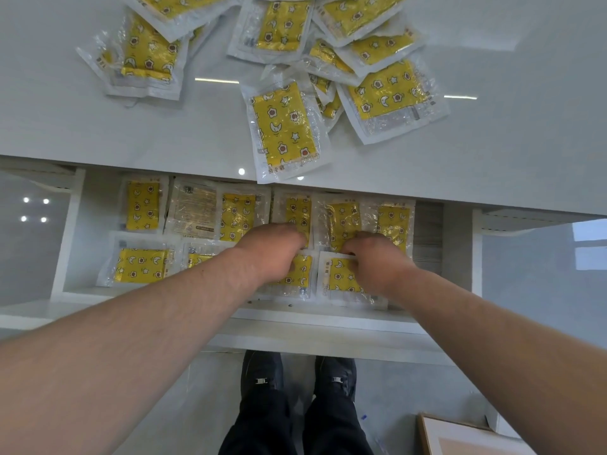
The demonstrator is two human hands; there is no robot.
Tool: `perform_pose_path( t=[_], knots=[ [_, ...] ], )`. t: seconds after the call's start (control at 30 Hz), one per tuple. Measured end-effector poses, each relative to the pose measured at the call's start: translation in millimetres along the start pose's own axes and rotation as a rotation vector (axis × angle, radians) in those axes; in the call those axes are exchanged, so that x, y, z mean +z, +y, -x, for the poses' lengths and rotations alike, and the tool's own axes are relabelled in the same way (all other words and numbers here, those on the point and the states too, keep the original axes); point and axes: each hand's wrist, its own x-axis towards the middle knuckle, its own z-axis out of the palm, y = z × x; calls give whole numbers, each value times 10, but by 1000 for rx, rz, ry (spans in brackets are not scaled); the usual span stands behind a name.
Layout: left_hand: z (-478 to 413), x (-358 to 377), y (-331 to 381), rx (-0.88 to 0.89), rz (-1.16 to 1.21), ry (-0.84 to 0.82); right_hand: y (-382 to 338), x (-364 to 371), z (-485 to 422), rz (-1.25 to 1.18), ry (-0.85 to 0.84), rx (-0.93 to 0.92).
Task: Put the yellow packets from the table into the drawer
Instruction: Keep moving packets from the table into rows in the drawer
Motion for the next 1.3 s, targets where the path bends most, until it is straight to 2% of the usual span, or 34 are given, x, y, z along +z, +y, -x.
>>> perform_pose_path(
  t=[0.13, 0.33, 0.4, 0.5, 0.6, 0.73, 1.03, 1.1, 1.3],
  knots=[
    [56, 76, -31, 2, -49, 111, 16, 25, 44, 51, 31, -40],
    [67, 147, -105, -1, 46, 72, 28, 44, 41, 60, 33, -83],
    [87, 141, -108, 22, 51, 57, 32, 52, 73, 89, 80, -126],
    [190, 125, -174, 161, -48, 68, 90, 33, 168, 188, 190, -328],
    [282, 179, -354, 354, -162, 54, 217, 34, 216, 279, 134, -479],
    [280, 253, -424, 334, -114, 18, 286, 41, 193, 39, 28, -286],
    [270, 161, -343, 283, -135, -35, 195, -13, 138, 98, -82, -211],
    [354, 18, -266, 237, -28, 36, 70, -142, 215, 57, -78, -215],
    [789, -792, -36, 224, 311, 591, -454, -922, 696, -238, 151, -345]
  ],
)
